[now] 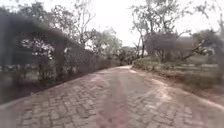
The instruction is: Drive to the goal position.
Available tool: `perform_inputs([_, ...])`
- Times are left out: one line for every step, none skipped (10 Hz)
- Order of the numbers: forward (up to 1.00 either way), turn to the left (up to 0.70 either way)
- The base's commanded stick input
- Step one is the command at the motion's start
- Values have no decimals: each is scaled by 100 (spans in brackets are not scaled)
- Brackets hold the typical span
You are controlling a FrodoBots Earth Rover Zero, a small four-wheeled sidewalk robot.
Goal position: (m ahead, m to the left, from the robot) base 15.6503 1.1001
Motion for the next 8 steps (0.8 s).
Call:
perform_inputs([85, 0])
perform_inputs([85, 0])
perform_inputs([85, 0])
perform_inputs([85, 0])
perform_inputs([85, 0])
perform_inputs([85, 0])
perform_inputs([85, 0])
perform_inputs([85, 0])
